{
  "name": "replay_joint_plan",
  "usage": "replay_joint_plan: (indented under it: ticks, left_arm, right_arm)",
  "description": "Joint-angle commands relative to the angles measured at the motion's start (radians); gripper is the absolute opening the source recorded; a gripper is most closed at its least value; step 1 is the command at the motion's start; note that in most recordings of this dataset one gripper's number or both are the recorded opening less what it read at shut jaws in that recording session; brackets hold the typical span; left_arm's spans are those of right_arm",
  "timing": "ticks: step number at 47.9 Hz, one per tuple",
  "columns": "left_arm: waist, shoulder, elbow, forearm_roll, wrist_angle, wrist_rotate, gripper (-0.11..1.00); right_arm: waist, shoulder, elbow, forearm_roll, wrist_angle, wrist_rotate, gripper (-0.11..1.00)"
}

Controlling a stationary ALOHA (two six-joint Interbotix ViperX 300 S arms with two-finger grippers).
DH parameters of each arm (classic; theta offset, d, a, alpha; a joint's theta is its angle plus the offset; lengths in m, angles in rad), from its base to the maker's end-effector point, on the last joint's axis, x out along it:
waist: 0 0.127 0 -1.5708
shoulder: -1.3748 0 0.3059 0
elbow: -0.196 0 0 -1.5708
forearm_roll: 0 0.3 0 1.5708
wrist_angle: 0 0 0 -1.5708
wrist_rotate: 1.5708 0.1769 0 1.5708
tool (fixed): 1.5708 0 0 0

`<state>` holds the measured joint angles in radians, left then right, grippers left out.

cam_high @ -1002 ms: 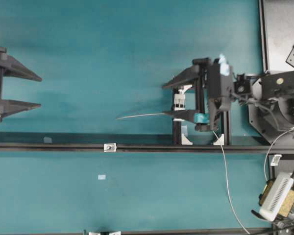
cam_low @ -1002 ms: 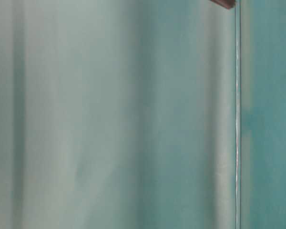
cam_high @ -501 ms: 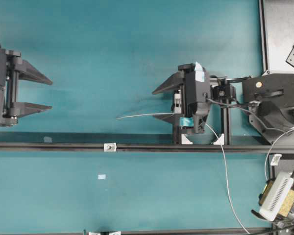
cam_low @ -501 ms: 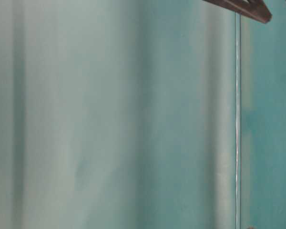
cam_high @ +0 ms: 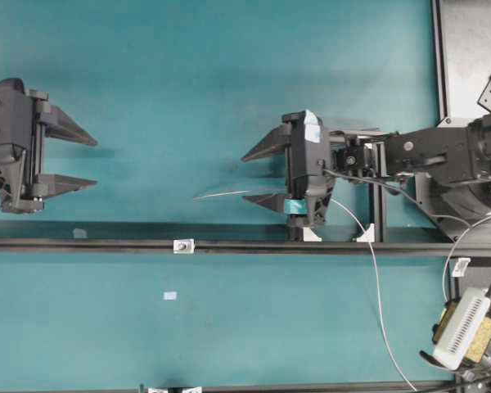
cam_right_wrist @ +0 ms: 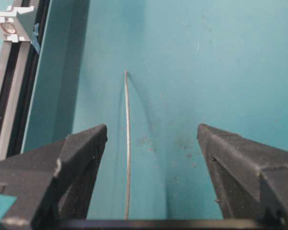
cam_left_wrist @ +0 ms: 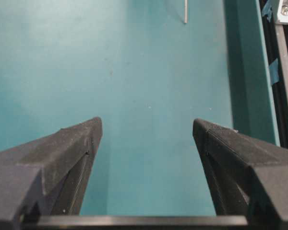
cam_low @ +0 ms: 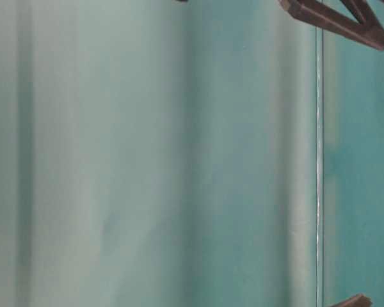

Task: Insert the wire into the hole on the right side and pull it with the left arm.
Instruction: 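Lower the right gripper and close it on the grey wire end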

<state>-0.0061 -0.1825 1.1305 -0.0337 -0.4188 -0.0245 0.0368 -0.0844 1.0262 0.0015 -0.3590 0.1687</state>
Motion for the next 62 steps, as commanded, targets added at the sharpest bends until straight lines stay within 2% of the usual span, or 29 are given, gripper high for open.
replay_joint_plan:
  ticks: [1,27,62]
  left_arm:
    - [0.003,-0.002,-0.018,-0.002,-0.009,-0.002,0.93]
    - [0.003,0.002,-0.021,-0.002,-0.009,-0.002,0.93]
    - [0.003,0.002,-0.021,-0.002,-0.009,-0.002,0.93]
  right_arm:
    - [0.000,0.014,-0.031,-0.003,-0.011,0.002,0.86]
    - [-0.002,0.121,-0.103,-0.003,-0.015,0.000,0.86]
    - [-0.017,0.166,-0.126,-0.002,-0.018,0.000,0.86]
